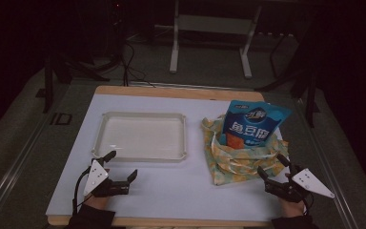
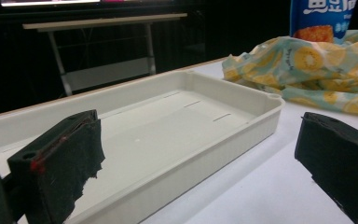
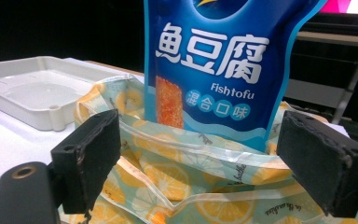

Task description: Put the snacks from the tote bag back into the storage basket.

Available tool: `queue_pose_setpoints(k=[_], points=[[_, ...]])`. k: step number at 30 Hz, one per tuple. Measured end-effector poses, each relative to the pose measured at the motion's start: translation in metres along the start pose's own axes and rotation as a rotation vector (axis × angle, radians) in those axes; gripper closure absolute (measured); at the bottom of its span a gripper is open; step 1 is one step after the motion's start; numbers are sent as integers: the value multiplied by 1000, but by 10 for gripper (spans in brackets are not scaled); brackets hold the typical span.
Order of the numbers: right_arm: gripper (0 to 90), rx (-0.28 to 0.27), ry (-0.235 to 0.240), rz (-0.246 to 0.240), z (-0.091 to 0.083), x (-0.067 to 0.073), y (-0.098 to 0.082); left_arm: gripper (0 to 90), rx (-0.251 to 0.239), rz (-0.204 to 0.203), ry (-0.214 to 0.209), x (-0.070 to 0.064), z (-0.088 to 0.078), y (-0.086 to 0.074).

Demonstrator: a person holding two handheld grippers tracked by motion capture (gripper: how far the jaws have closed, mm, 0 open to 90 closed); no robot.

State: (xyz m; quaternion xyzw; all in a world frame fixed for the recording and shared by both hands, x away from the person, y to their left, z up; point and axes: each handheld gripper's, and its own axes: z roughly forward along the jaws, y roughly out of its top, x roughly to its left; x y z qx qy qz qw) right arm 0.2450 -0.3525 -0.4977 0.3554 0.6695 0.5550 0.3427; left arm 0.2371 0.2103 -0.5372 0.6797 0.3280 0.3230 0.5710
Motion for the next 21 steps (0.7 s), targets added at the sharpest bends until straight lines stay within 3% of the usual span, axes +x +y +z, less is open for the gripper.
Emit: queue_pose_setpoints(k=[2, 5, 7, 8, 9, 12, 15, 16, 17, 18, 19, 21], points=[[135, 36, 10, 13, 4, -1, 1, 10, -6, -4, -15, 0, 0, 0], [136, 53, 22, -11, 5, 0, 5, 10, -7, -25, -53, 3, -1, 2], [137, 47, 25, 11, 4, -1, 9, 11, 40, -42, -95, 7, -2, 5], [137, 47, 25, 11, 4, -1, 9, 11, 40, -42, -95, 7, -2, 5], [137, 62, 40, 33, 4, -5, 15, 11, 61, -25, -100, 9, -3, 8], [142, 107, 56, 36, 6, -9, 20, 11, 121, -38, -139, 13, -3, 14], [149, 247, 76, -27, 7, -13, 32, 11, 202, -17, -179, 14, -3, 25], [149, 291, 107, -47, 8, -14, 36, 11, 245, 1, -201, 13, -3, 29], [152, 324, 131, -63, 9, -15, 39, 11, 338, 27, -225, 11, -1, 35], [152, 324, 131, -63, 9, -15, 39, 11, 338, 27, -225, 11, -1, 35], [156, 422, 179, -93, 11, -16, 45, 11, 371, 53, -238, 8, -1, 39], [156, 492, 211, -119, 12, -16, 48, 11, 470, 64, -296, 5, 2, 51]])
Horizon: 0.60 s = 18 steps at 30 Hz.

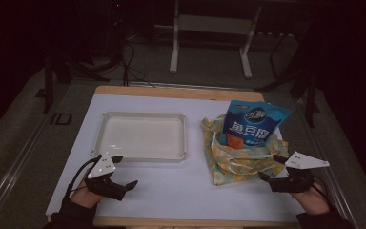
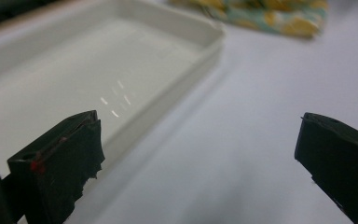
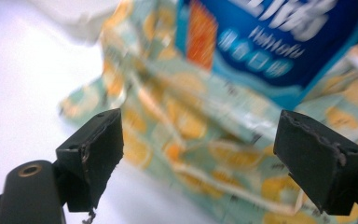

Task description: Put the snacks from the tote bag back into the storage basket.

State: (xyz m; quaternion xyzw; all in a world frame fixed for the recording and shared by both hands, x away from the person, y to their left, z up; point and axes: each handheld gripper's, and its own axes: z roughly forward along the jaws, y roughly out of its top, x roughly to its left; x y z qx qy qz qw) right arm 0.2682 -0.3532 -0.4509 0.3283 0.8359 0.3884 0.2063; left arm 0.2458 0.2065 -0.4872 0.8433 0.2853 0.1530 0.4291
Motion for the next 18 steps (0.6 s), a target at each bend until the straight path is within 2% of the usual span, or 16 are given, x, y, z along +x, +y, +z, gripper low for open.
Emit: queue_pose_setpoints(k=[1, 2, 3, 4, 5, 6, 7, 8, 9, 10, 11, 12, 13, 14, 16, 18], points=[[156, 0, 0, 0, 0, 0, 0, 10, 0, 0, 0, 0, 0, 0], [153, 85, 21, -31, -1, 1, 5, 10, 48, 22, -24, -1, 0, 6], [147, 102, 27, -34, -1, 1, 7, 10, 60, 41, -17, -2, -2, 9], [137, 137, 48, -23, -2, 0, 9, 10, 75, 48, -37, -2, -3, 14], [137, 137, 48, -23, -2, 0, 9, 10, 91, 54, -49, -2, -4, 19], [141, 217, 80, -22, -3, -2, 13, 10, 136, 61, -74, -1, -4, 26], [142, 246, 83, -36, -2, -2, 15, 10, 157, 90, -64, -2, -3, 30], [142, 246, 83, -36, -2, -2, 15, 10, 157, 90, -64, -2, -3, 30], [146, 280, 81, -64, -5, -2, 19, 10, 195, 107, -107, -2, -1, 37], [146, 290, 89, -60, -6, -2, 20, 10, 195, 107, -107, -2, -1, 37], [153, 293, 87, -67, -7, -4, 22, 10, 211, 108, -152, -3, 1, 45], [159, 305, 93, -66, -9, -6, 24, 10, 211, 108, -152, -3, 1, 45], [159, 320, 100, -62, -10, -10, 26, 10, 219, 136, -150, -4, 2, 49], [174, 329, 100, -63, -11, -13, 27, 9, 251, 177, -201, -4, 6, 59], [189, 389, 143, -71, -12, -19, 30, 9, 258, 194, -197, -5, 9, 64], [192, 417, 164, -83, -12, -21, 31, 9, 288, 192, -228, -4, 15, 73]])
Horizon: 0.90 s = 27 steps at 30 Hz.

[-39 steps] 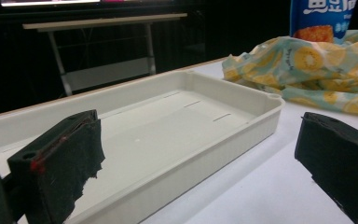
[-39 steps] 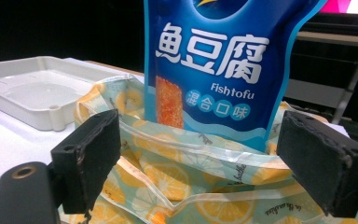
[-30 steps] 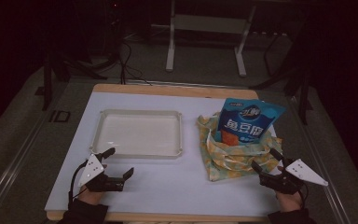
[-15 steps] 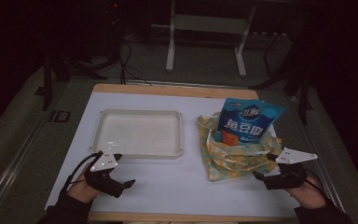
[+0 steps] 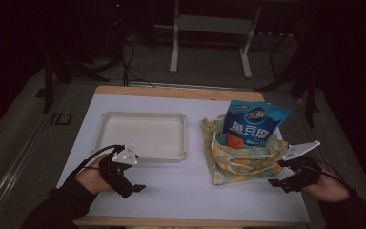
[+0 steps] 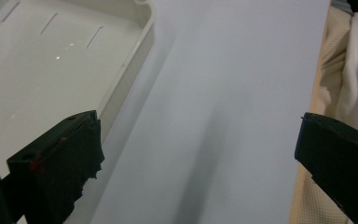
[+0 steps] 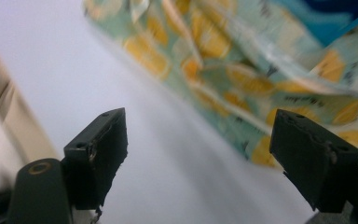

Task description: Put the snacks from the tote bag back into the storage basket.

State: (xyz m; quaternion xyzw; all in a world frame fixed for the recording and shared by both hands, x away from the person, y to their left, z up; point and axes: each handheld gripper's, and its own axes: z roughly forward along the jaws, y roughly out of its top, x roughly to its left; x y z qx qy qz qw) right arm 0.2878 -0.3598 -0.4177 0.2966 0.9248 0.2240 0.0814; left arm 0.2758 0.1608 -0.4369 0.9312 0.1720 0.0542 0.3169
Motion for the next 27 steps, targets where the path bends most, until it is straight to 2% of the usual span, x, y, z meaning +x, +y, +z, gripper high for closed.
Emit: queue_pose_setpoints(k=[1, 2, 3, 4, 5, 7, 10, 11, 12, 13, 14, 16, 18, 20, 23, 25, 27], points=[[205, 51, 39, -6, -2, -3, 1, 9, 34, 20, -23, 3, 4, 8], [205, 51, 39, -6, -2, -3, 1, 10, 34, 20, -23, 3, 4, 8], [227, 81, 48, -10, -5, -8, 3, 10, 54, 18, -46, 5, 7, 14], [226, 92, 59, -1, -6, -10, 3, 10, 87, 40, -58, 6, 12, 22], [226, 92, 59, -1, -6, -10, 3, 10, 87, 40, -58, 6, 12, 22], [197, 115, 73, -2, -12, -15, 5, 10, 134, 56, -90, 8, 20, 34], [172, 114, 58, -4, -16, -19, 5, 11, 186, 95, -108, 10, 29, 49], [155, 104, 54, -2, -20, -23, 6, 11, 208, 100, -133, 12, 33, 58], [155, 104, 54, -2, -20, -23, 6, 11, 208, 100, -133, 12, 33, 58], [155, 96, 49, -5, -21, -24, 5, 11, 228, 117, -140, 13, 37, 66], [151, 94, 63, -9, -22, -26, 5, 11, 239, 131, -157, 14, 39, 73], [142, 97, 72, -35, -21, -26, 4, 29, 255, 144, -180, 15, 42, 85], [142, 101, 92, -18, -20, -28, 5, 29, 262, 154, -199, 17, 44, 95], [142, 103, 81, -30, -17, -29, 6, 29, 271, 169, -205, 19, 47, 109], [160, 98, 75, -17, -17, -34, 8, 29, 273, 185, -207, 23, 50, 127], [175, 85, 65, -26, -20, -38, 10, 29, 258, 188, -216, 25, 51, 139], [218, 57, 75, -20, -25, -44, 13, 28, 229, 191, -224, 29, 53, 152]])
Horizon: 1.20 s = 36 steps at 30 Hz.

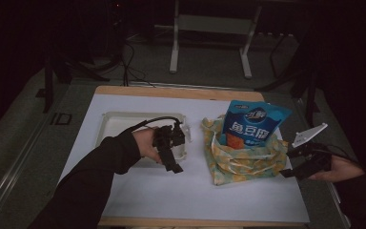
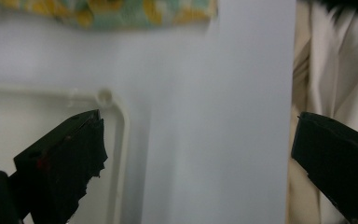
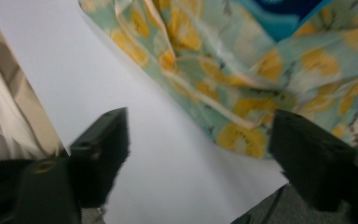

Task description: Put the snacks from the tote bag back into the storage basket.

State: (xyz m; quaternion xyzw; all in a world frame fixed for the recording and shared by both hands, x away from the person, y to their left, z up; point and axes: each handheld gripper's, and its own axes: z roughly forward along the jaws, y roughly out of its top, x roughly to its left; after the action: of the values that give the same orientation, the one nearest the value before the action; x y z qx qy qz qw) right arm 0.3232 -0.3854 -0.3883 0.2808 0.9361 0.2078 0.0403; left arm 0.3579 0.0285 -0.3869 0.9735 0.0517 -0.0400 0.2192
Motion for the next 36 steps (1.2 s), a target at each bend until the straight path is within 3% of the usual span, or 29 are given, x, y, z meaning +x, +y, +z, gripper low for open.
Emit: queue_pose_setpoints(k=[7, 10, 12, 15, 20, 25, 31, 36], points=[[250, -49, -21, -27, -11, -19, 15, 45, -123, 27, 80, 19, -7, 35], [249, -64, -20, -23, -12, -24, 18, 70, -136, 32, 112, 24, -9, 43], [249, -87, -44, -32, -12, -32, 22, 118, -157, 30, 151, 31, -8, 51], [250, -97, -49, -29, -13, -36, 23, 144, -160, 25, 170, 39, -4, 58], [263, -99, -60, -18, -14, -44, 29, 179, -136, 11, 171, 53, 7, 71], [293, -89, -59, -49, -14, -53, 38, 216, -123, 17, 186, 61, 14, 84], [293, -109, -45, -6, -10, -66, 45, 255, -175, 10, 181, 70, 18, 94], [293, -105, 3, -27, -1, -67, 47, 291, -217, 29, 156, 73, 25, 98]])
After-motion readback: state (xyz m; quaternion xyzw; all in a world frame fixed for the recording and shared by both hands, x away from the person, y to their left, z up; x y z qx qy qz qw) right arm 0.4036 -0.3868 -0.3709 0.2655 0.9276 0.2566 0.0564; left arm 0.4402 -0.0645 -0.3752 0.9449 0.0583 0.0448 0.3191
